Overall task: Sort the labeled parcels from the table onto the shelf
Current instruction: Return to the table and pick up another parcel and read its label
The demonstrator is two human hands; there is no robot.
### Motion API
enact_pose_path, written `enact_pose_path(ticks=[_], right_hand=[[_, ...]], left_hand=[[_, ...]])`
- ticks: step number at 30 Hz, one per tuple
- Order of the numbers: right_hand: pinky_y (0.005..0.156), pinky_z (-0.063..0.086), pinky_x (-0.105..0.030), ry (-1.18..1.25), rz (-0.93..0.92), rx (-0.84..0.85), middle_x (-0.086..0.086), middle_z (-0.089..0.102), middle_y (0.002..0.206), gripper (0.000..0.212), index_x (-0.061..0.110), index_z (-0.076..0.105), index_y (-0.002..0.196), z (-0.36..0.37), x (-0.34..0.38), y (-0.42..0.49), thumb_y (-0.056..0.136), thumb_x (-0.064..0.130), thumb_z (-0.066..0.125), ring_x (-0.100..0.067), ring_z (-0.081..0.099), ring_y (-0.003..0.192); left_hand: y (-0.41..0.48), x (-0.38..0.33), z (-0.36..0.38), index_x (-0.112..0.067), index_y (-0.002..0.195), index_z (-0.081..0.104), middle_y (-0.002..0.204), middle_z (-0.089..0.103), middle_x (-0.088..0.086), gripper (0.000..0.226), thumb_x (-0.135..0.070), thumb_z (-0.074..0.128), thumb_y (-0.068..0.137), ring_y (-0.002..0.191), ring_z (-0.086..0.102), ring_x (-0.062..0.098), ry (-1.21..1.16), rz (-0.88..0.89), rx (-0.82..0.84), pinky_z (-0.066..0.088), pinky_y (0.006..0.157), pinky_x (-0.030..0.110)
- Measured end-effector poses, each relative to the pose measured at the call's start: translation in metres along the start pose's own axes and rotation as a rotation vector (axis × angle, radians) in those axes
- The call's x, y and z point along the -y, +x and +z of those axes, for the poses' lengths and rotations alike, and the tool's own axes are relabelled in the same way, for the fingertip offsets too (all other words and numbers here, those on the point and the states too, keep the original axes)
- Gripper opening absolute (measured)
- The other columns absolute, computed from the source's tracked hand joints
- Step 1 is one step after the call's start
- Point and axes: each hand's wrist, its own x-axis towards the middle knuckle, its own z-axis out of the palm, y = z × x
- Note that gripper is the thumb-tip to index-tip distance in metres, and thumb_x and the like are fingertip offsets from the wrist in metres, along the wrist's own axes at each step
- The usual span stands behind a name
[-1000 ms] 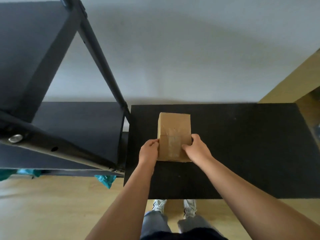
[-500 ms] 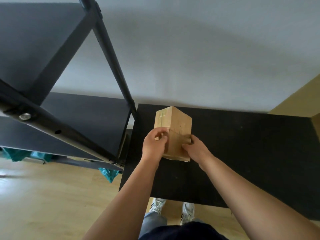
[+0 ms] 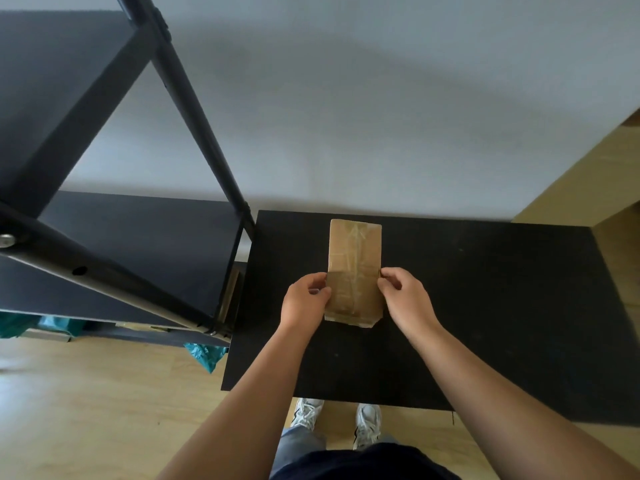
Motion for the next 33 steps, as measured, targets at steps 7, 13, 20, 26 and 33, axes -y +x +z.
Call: enact_pose_path(ticks=[7,13,20,26,33], right_hand=[[0.102,0.051,-0.036,0.072,-0.013,0.061,-0.004,0.062,0.139,0.043,0.018,0.051,0.146,0.004,-0.008,-0.005,0.103,0.017,0.053,-0.021,0.060,0.127],[0.095,0.052,-0.035,0.082,0.131,0.058,-0.008,0.061,0.139,0.048,0.016,0.045,0.151,0.011,-0.014,0.006,0.103,0.010,0.048,-0.023,0.062,0.122],[0.089,0.048,-0.031,0.076,0.132,-0.009,-0.006,0.060,0.141,0.051,0.019,0.043,0.153,-0.005,-0.024,0.007,0.102,0.019,0.054,-0.024,0.061,0.125],[0.089,0.044,-0.032,0.095,0.165,-0.097,-0.006,0.055,0.146,0.047,0.016,0.045,0.150,-0.010,-0.029,0.005,0.106,0.032,0.047,-0.025,0.053,0.133],[0.100,0.046,-0.040,0.087,0.256,0.108,-0.008,0.051,0.150,0.065,0.016,0.034,0.157,-0.016,-0.036,0.009,0.101,0.041,0.054,-0.028,0.052,0.134]], left_hand=[[-0.005,-0.013,-0.001,-0.019,0.131,0.067,0.124,0.069,-0.002,0.032,-0.016,0.054,0.102,0.102,0.061,0.009,0.031,0.061,-0.126,0.049,0.078,0.022],[-0.012,-0.021,0.004,-0.022,0.126,0.071,0.129,0.064,-0.003,0.032,-0.015,0.052,0.102,0.109,0.059,0.011,0.169,0.187,-0.043,0.044,0.068,0.012],[-0.006,-0.003,0.012,-0.023,0.143,0.055,0.140,0.053,0.003,0.049,-0.018,0.064,0.095,0.124,0.053,0.020,0.285,0.109,-0.091,0.058,0.089,0.034],[-0.005,0.002,0.020,-0.020,0.150,0.045,0.146,0.055,0.002,0.058,-0.023,0.065,0.096,0.130,0.056,0.019,0.287,-0.002,0.046,0.048,0.089,0.028],[0.006,-0.011,0.028,-0.015,0.155,0.039,0.154,0.048,0.007,0.062,-0.016,0.059,0.096,0.134,0.052,0.025,0.213,-0.089,0.156,0.045,0.088,0.027]])
